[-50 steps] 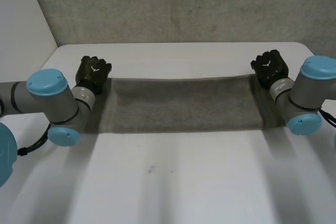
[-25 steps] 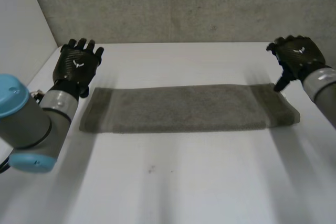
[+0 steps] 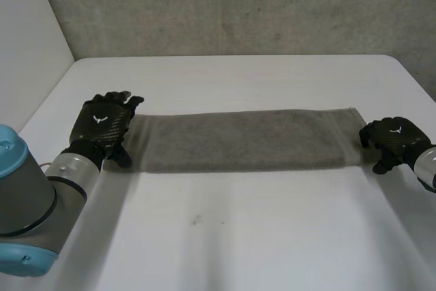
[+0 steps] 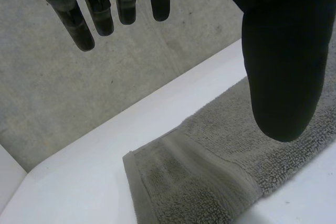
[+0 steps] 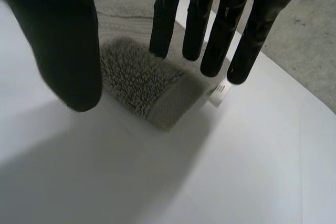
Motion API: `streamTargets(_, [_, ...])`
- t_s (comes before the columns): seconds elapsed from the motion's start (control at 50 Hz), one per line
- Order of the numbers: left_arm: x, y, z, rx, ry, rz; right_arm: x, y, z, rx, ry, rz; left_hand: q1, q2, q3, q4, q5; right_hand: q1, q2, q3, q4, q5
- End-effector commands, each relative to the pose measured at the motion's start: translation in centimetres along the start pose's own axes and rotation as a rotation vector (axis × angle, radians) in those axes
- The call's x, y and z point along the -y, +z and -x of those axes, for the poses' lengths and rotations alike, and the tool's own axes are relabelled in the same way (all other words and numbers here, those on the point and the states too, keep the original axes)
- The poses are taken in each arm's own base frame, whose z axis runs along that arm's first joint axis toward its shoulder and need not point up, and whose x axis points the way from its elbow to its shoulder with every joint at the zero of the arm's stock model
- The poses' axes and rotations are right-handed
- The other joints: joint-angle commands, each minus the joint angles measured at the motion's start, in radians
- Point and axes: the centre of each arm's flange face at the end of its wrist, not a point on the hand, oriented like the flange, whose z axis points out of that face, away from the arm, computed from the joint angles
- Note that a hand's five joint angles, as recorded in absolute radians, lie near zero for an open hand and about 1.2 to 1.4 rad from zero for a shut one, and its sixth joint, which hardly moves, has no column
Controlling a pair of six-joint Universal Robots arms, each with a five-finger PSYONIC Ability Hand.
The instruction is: Fold the towel.
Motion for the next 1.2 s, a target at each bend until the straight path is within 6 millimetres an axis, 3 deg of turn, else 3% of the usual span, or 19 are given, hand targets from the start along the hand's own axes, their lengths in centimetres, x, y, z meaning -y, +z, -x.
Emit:
streamTargets(0.02, [0.0, 0.0, 0.0, -0.001, 0.007, -0.003, -0.6, 0.9, -0.4, -0.016, -0.008, -0.016, -0.004, 0.008, 0.008, 0.006, -0.030, 0.243, 0.244, 0.244, 0.246, 0.274])
streamTargets(0.2, [-0.2, -0.1, -0.1, -0.003, 0.007, 0.004, -1.0, 2.0, -1.0, -0.052, -0.039, -0.052, -0.004, 0.008, 0.008, 0.006, -0.030, 0.761, 0.763, 0.763, 0.765, 0.793])
streamTargets(0.4, [-0.2, -0.2, -0.1, -0.002, 0.007, 0.006, -1.8, 2.4, -1.8, -0.076, -0.037, -0.054, -0.004, 0.008, 0.008, 0.006, -0.030, 0.785, 0.786, 0.786, 0.788, 0.816])
streamTargets(0.56, [-0.3, -0.3, -0.2, -0.003, 0.006, 0.008, -2.4, 2.0, -4.8, -0.160, -0.026, -0.024, -0.004, 0.008, 0.008, 0.006, -0.030, 0.785, 0.786, 0.786, 0.788, 0.816])
streamTargets(0.68, [-0.2, -0.2, -0.1, 0.001, 0.006, 0.007, -3.1, 0.6, -9.1, -0.291, -0.022, 0.062, -0.004, 0.008, 0.008, 0.006, -0.030, 0.785, 0.786, 0.786, 0.788, 0.816])
streamTargets(0.78, [-0.1, -0.3, -0.1, 0.002, 0.007, 0.004, -1.6, -0.2, -10.4, -0.315, -0.069, 0.053, -0.004, 0.008, 0.008, 0.006, -0.030, 0.785, 0.786, 0.786, 0.788, 0.816])
streamTargets(0.86, [-0.1, -0.3, 0.0, 0.003, 0.008, 0.004, 2.1, 0.0, -10.1, -0.326, -0.117, -0.033, -0.004, 0.008, 0.008, 0.006, -0.030, 0.785, 0.786, 0.786, 0.788, 0.816])
streamTargets(0.88, [-0.1, -0.3, 0.0, 0.003, 0.008, 0.004, 2.2, 0.0, -10.1, -0.326, -0.117, -0.033, -0.004, 0.008, 0.008, 0.006, -0.030, 0.785, 0.786, 0.786, 0.788, 0.816])
streamTargets(0.92, [-0.2, -0.4, 0.0, 0.006, 0.008, 0.007, 6.5, 0.9, -6.8, -0.256, -0.138, -0.147, -0.004, 0.008, 0.008, 0.006, -0.030, 0.785, 0.786, 0.786, 0.788, 0.816])
streamTargets(0.94, [-0.2, -0.4, 0.0, 0.006, 0.008, 0.007, 6.5, 0.9, -6.8, -0.256, -0.138, -0.147, -0.004, 0.008, 0.008, 0.006, -0.030, 0.785, 0.786, 0.786, 0.788, 0.816])
streamTargets(0.98, [0.1, -0.5, 0.1, 0.007, 0.009, -0.001, 10.2, 1.5, -2.7, -0.167, -0.144, -0.248, -0.004, 0.008, 0.008, 0.006, -0.030, 0.785, 0.786, 0.786, 0.788, 0.816])
streamTargets(1.0, [0.1, -0.5, 0.1, 0.007, 0.009, -0.001, 10.2, 1.5, -2.7, -0.167, -0.144, -0.248, -0.004, 0.008, 0.008, 0.006, -0.030, 0.785, 0.786, 0.786, 0.788, 0.816])
streamTargets(1.04, [0.2, -0.5, 0.1, 0.010, 0.009, -0.005, 13.1, 1.7, 2.8, -0.045, -0.147, -0.331, -0.004, 0.008, 0.008, 0.006, -0.030, 0.785, 0.786, 0.786, 0.788, 0.816])
streamTargets(1.06, [0.2, -0.5, 0.1, 0.010, 0.009, -0.005, 13.1, 1.7, 2.8, -0.044, -0.148, -0.331, -0.004, 0.008, 0.008, 0.006, -0.030, 0.785, 0.786, 0.786, 0.788, 0.816])
streamTargets(1.08, [0.2, -0.5, 0.1, 0.010, 0.009, -0.003, 14.4, 1.6, 6.0, 0.025, -0.157, -0.372, -0.004, 0.008, 0.008, 0.006, -0.030, 0.785, 0.786, 0.786, 0.788, 0.816])
streamTargets(1.1, [0.2, -0.5, 0.1, 0.010, 0.009, -0.003, 14.4, 1.6, 6.0, 0.025, -0.157, -0.373, -0.004, 0.008, 0.008, 0.006, -0.030, 0.785, 0.786, 0.786, 0.788, 0.816])
streamTargets(1.16, [0.1, -0.6, 0.2, 0.013, 0.009, -0.003, 16.4, 0.4, 16.6, 0.257, -0.186, -0.463, -0.004, 0.008, 0.008, 0.006, -0.030, 0.785, 0.786, 0.786, 0.788, 0.816])
streamTargets(1.18, [0.1, -0.6, 0.2, 0.013, 0.009, -0.003, 16.4, 0.4, 16.7, 0.257, -0.186, -0.463, -0.004, 0.008, 0.008, 0.006, -0.030, 0.785, 0.786, 0.786, 0.788, 0.816])
streamTargets(1.2, [0.1, -0.6, 0.2, 0.013, 0.009, -0.003, 16.5, -0.3, 19.9, 0.324, -0.195, -0.484, -0.004, 0.008, 0.008, 0.006, -0.030, 0.785, 0.786, 0.786, 0.788, 0.816])
